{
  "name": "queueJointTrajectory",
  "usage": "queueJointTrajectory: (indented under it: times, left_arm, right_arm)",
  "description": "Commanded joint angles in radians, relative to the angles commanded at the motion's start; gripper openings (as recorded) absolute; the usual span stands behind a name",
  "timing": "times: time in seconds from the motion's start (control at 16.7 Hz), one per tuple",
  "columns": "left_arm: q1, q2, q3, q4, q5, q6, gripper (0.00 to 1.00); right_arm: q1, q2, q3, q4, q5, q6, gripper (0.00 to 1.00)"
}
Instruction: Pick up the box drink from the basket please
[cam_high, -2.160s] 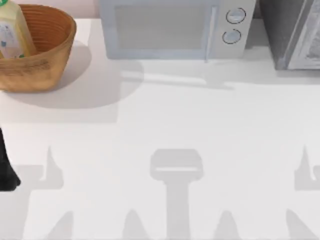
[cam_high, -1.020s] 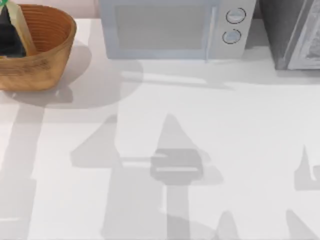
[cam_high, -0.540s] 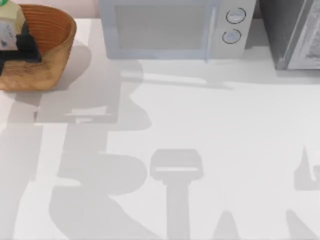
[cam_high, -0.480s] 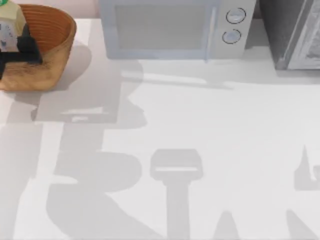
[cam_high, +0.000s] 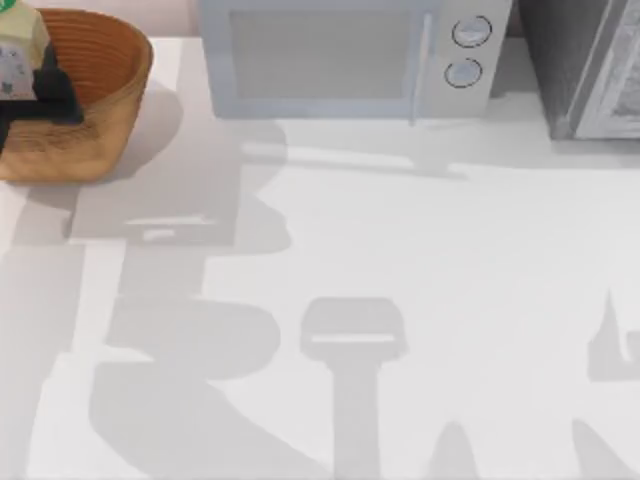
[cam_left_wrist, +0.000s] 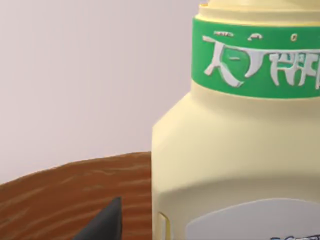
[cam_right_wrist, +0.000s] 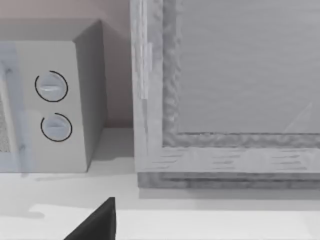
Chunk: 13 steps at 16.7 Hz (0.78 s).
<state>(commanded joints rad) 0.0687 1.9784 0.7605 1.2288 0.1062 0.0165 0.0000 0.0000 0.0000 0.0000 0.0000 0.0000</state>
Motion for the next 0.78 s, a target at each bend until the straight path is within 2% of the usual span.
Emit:
queueJointTrajectory:
  times: [0.54, 0.78]
  left_arm:
    - [-0.008, 0.128, 0.203, -0.093, -0.007, -0.008, 1.0]
    - [-0.009, 0.141, 0.225, -0.102, -0.008, -0.008, 1.0]
  right_arm:
    - [0.0, 0.0, 0.0, 0.0, 0.0, 0.0, 1.0]
    - [0.0, 0.0, 0.0, 0.0, 0.0, 0.0, 1.0]
